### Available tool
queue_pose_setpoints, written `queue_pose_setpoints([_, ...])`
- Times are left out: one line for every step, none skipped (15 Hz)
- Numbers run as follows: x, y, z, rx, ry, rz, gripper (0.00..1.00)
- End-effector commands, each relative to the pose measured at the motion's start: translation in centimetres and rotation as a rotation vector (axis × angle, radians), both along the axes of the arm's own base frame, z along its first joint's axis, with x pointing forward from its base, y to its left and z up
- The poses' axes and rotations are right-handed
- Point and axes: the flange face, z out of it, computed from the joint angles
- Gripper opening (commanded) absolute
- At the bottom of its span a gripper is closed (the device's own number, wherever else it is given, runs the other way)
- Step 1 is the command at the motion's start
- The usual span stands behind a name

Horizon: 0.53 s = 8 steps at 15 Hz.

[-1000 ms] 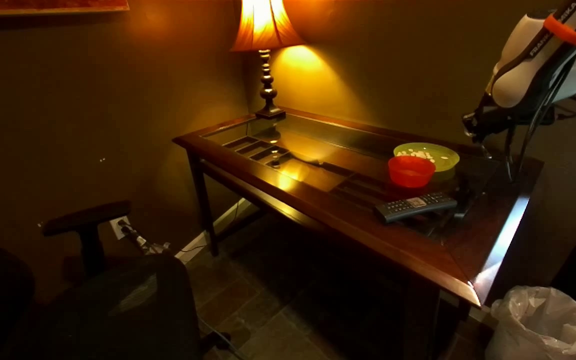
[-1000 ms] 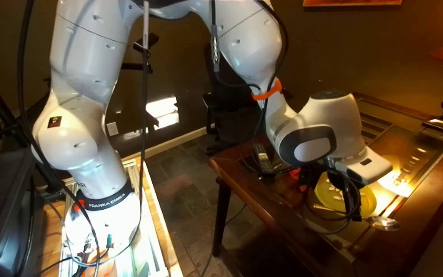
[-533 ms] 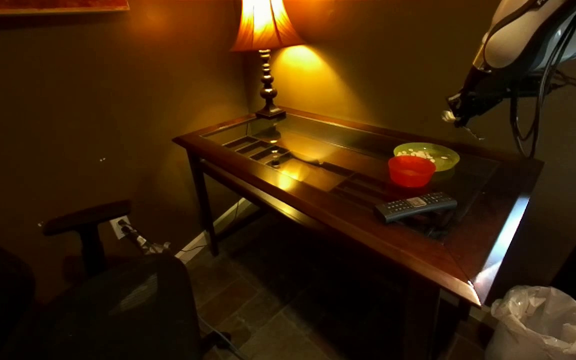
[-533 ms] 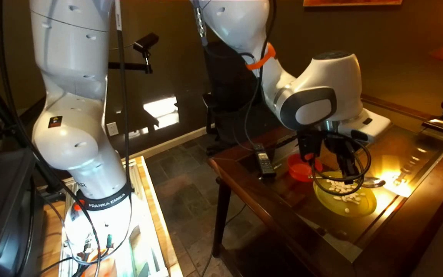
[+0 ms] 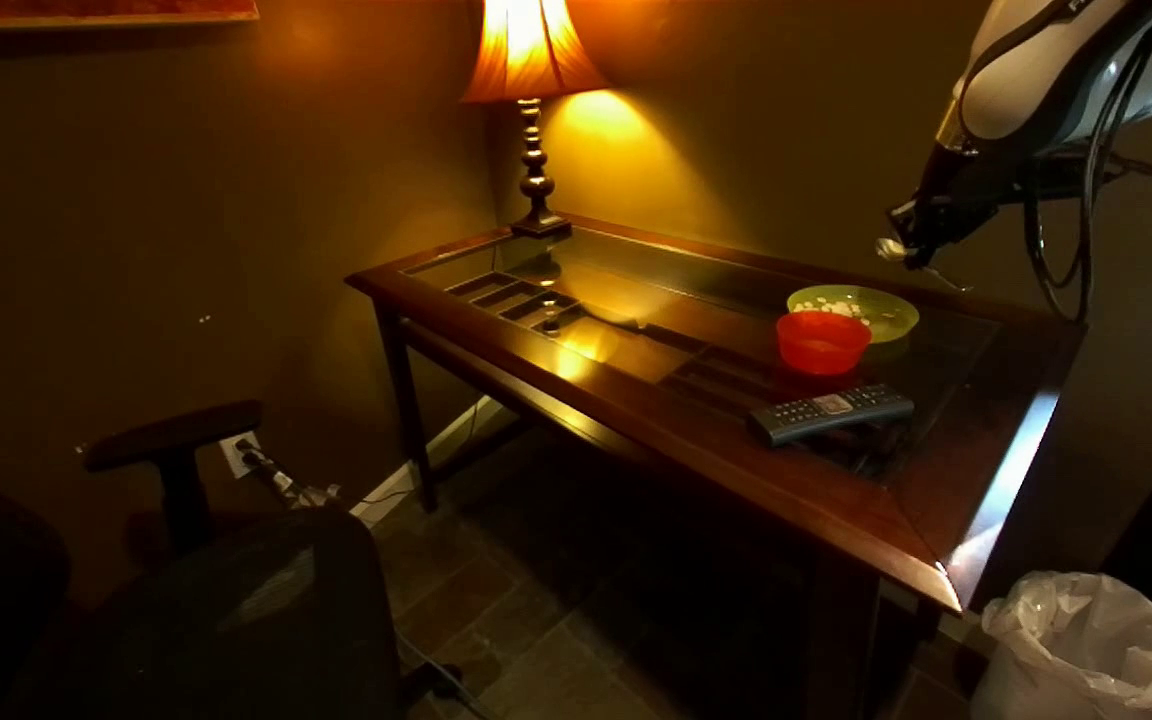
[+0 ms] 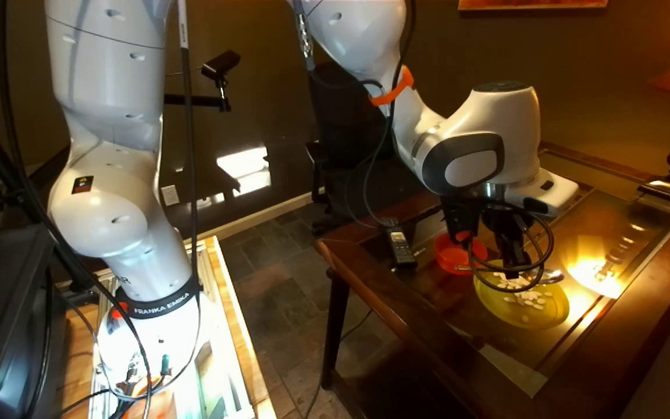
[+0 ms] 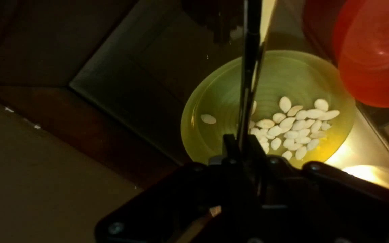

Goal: Transfer a spoonful of contents from the plate to the pink bowl

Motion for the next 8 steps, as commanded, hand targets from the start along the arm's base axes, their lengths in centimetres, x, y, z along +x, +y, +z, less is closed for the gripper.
queue_pose_setpoints([1.5, 1.0, -0.8, 0.040, 0.098, 0.083, 0.02])
queue_pose_setpoints([1.6, 1.2, -1.1, 0.056, 0.128, 0.096, 0.02])
queue_pose_setpoints([1.8, 1.6, -1.3, 0.100, 0.170, 0.107, 0.02])
queue_pose_setpoints([1.9, 1.7, -1.6, 0.122, 0.209, 0.112, 0.02])
queue_pose_setpoints([2.1, 1.7, -1.8, 0.158, 0.243, 0.120, 0.02])
queue_pose_setpoints([2.3, 1.5, -2.0, 0.184, 0.274, 0.121, 0.02])
queue_pose_setpoints([2.6, 1.0, -2.2, 0.193, 0.292, 0.114, 0.02])
queue_pose_setpoints([2.7, 0.5, -2.2, 0.216, 0.318, 0.104, 0.02])
